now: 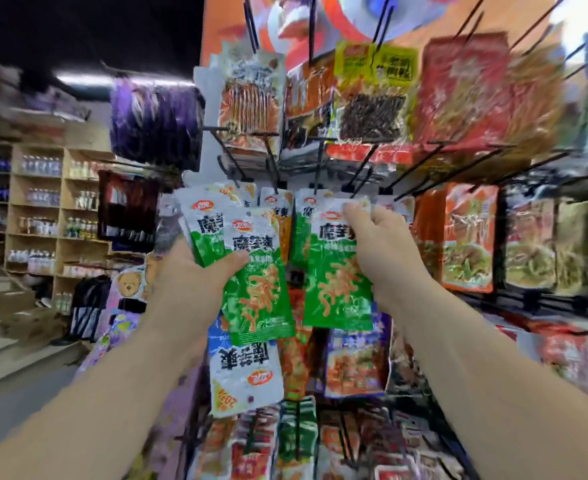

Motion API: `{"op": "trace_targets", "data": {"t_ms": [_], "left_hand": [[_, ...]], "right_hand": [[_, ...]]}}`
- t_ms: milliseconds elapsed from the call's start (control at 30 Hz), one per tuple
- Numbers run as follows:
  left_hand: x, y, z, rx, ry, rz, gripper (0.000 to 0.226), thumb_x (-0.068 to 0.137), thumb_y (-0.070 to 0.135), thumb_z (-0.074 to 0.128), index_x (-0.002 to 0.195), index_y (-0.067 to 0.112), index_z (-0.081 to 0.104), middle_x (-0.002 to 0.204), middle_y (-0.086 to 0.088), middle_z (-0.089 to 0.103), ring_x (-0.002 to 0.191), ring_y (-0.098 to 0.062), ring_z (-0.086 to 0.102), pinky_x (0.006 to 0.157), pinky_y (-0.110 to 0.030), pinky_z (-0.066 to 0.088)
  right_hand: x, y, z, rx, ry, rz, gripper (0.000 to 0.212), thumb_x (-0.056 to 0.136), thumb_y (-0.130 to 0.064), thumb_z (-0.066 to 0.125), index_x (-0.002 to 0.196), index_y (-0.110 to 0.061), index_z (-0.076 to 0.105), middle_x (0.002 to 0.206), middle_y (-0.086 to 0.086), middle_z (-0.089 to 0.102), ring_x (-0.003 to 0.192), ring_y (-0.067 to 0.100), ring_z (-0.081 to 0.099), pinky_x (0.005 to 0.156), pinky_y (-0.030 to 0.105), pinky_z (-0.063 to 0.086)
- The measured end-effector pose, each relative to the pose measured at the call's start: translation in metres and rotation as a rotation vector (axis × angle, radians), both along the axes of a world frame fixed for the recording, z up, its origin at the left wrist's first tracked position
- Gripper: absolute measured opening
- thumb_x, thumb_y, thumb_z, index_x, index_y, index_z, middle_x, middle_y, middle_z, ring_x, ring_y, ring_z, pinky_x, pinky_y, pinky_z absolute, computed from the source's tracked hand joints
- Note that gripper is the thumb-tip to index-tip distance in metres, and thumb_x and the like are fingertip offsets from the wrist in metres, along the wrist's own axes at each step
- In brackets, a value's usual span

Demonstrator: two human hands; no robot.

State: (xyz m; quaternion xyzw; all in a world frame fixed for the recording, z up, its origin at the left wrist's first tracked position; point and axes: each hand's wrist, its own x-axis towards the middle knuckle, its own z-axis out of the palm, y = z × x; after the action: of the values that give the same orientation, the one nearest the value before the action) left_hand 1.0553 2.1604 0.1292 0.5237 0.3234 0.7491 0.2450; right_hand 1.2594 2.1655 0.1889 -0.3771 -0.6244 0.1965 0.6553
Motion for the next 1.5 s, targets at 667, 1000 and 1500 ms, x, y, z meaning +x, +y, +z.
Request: {"op": "trace_targets", "data": {"t_ms": [667, 1000, 1500], "left_hand": [[-0.03, 0.049, 0.02, -0.027, 0.047, -0.015, 0.031, 0.094, 0.006, 0.074, 0.116, 0.025, 0.066, 0.103, 0.005, 0.08, 0.095, -0.022, 0.078, 0.086, -0.051, 0.062], [-0.032, 0.048, 0.016, 0.011, 0.093, -0.051, 0.027, 0.095, 0.005, 0.072, 0.109, 0.026, 0.064, 0.094, 0.016, 0.079, 0.085, -0.005, 0.076, 0.078, -0.03, 0.058], [-0.032, 0.046, 0.019, 0.024, 0.085, -0.115, 0.03, 0.096, -0.002, 0.068, 0.11, 0.024, 0.063, 0.092, 0.016, 0.08, 0.083, -0.004, 0.076, 0.062, -0.017, 0.059]], "right_hand": [[-0.026, 0.07, 0.066, 0.233, -0.253, -0.305, 0.052, 0.109, -0.03, 0.044, 0.06, -0.017, 0.033, 0.052, -0.002, 0.034, 0.051, 0.018, 0.029, 0.056, 0.034, 0.024], [-0.031, 0.074, 0.059, 0.229, -0.177, -0.323, 0.054, 0.104, -0.024, 0.05, 0.055, -0.019, 0.029, 0.049, -0.002, 0.027, 0.05, 0.019, 0.023, 0.057, 0.033, 0.021], [-0.024, 0.081, 0.07, 0.122, -0.083, -0.264, 0.059, 0.095, -0.024, 0.054, 0.043, -0.021, 0.026, 0.04, -0.008, 0.018, 0.05, 0.021, 0.018, 0.061, 0.039, 0.028]]}}
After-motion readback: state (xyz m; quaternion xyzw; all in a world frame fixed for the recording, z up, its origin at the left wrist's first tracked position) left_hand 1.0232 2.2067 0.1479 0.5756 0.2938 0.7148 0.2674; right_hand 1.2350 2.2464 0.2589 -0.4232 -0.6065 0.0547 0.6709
